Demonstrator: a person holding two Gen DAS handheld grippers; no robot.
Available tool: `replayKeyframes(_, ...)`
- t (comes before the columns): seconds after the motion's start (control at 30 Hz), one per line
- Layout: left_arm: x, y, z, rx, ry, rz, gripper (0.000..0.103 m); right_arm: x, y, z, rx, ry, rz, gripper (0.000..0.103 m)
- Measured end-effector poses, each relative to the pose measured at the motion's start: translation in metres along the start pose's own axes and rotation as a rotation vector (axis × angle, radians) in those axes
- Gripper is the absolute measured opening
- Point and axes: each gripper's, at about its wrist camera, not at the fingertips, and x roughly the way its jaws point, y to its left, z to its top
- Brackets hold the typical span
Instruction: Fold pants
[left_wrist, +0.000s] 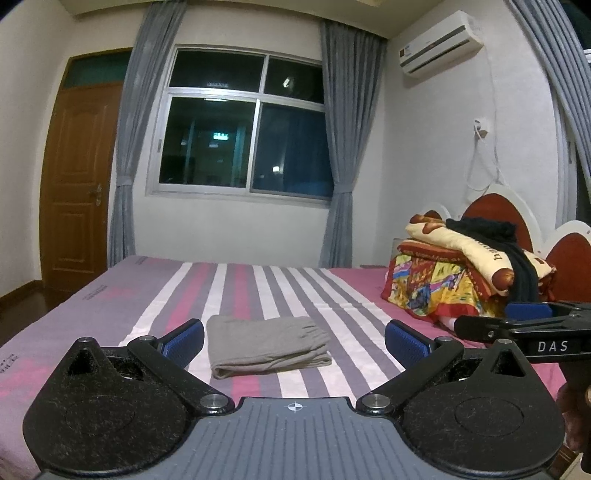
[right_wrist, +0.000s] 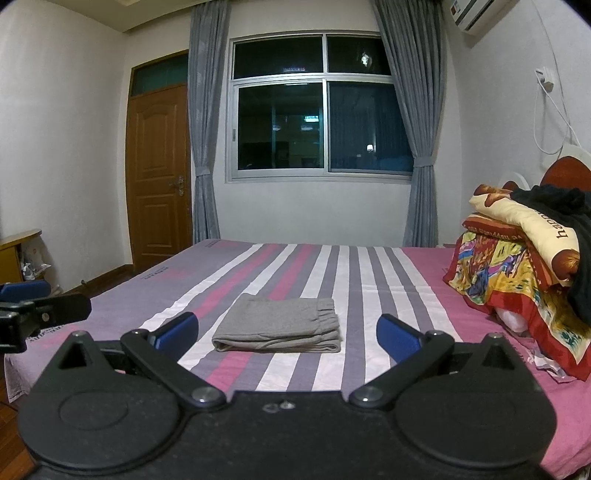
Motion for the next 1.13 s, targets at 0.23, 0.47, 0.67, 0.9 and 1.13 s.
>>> replayKeyframes(0.23,0.000,0.000,0.001,0.005,-0.008,-0.001,0.103,0.000,-0.001,0.000,-0.001,-0.001,0.000,0.103)
replayKeyframes(0.47,0.001,0.000,0.003,0.012,-0.011,0.003,0.103,0.000,0.001,0.000,-0.001,-0.002,0.000,0.103)
replayKeyframes(0.67,0.003,-0.002,0.003,0.005,-0.013,0.009,0.103,-0.002,0.006,0.002,-0.002,-0.005,-0.003,0.103)
replayKeyframes(0.9,0.004,-0.003,0.003,0.023,-0.038,0.027,0.103,-0.003,0.010,0.005,-0.002,-0.007,-0.006,0.103)
replayKeyframes(1.13,-0.001,0.000,0.006,0.001,-0.061,-0.043,0.103,-0.003,0.011,0.006,-0.001,-0.011,-0.007,0.103)
